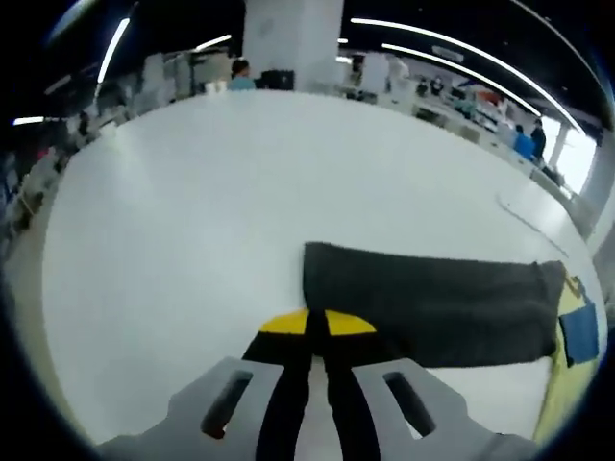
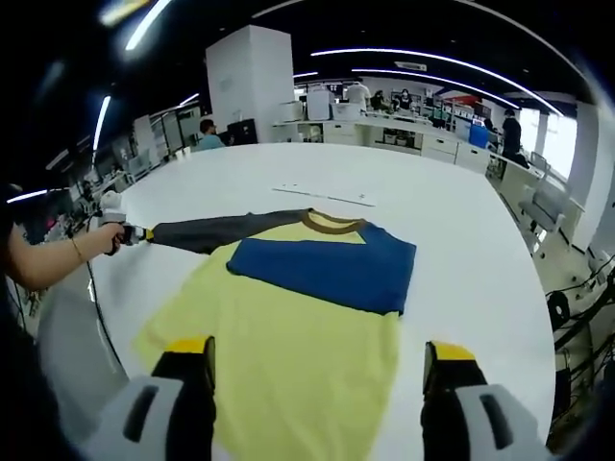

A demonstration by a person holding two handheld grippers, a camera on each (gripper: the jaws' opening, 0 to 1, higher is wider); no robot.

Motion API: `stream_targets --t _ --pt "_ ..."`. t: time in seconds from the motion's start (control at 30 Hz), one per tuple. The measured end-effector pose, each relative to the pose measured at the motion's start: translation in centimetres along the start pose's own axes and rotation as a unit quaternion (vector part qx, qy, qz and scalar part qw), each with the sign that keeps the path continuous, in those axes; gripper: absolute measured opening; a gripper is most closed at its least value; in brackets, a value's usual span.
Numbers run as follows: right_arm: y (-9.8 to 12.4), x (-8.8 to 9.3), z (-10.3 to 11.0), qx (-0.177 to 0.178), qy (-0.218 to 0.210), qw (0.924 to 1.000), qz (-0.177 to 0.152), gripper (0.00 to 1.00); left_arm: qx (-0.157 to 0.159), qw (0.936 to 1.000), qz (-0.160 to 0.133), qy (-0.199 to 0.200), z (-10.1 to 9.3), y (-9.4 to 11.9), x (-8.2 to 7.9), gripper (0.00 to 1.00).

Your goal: Fold the garment on the visible template until the final outline fits inside the template.

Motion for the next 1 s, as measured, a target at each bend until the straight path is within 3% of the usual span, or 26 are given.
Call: stream_targets --t 0.1,0.23,0.67,0.77,1.0 --pt "0.0 0.1 0.1 0.001 -0.004 1.0000 0.001 0.87 0.022 0.9992 0.005 0.032 -0.6 -0.2 0.2 0.00" --pt "-0.1 0.2 0.6 -0.007 -0.001 1.0000 -0.002 0.88 0.018 0.9996 -0.002 -0.020 -0.9 0.3 -0.2 0.00" --pt "0.5 -0.2 0.6 -0.011 0.009 0.9998 -0.016 0.91 0.054 0.9962 -0.057 -0.038 -3.9 2.4 -4.0 0.00" --pt "0.5 -0.4 0.7 -0.013 0.010 0.9997 -0.020 0.91 0.075 0.9944 -0.069 -0.030 -5.6 3.2 -4.7 0.00" --pt "0.5 -0.7 1.1 -0.023 0.015 0.9992 -0.027 0.91 0.114 0.9889 -0.074 -0.060 -9.0 4.4 -5.5 0.00"
Point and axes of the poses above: the point that each gripper's makers call its tool centre point, and the gripper's own axes: y roughly backward along the fingers, z roughly to its left, x roughly out of its underside, the point moved 5 cm from there along y, roughly backward along the fingers, and after that the axes turned 3 degrees about -z, right-handed, at the moved point
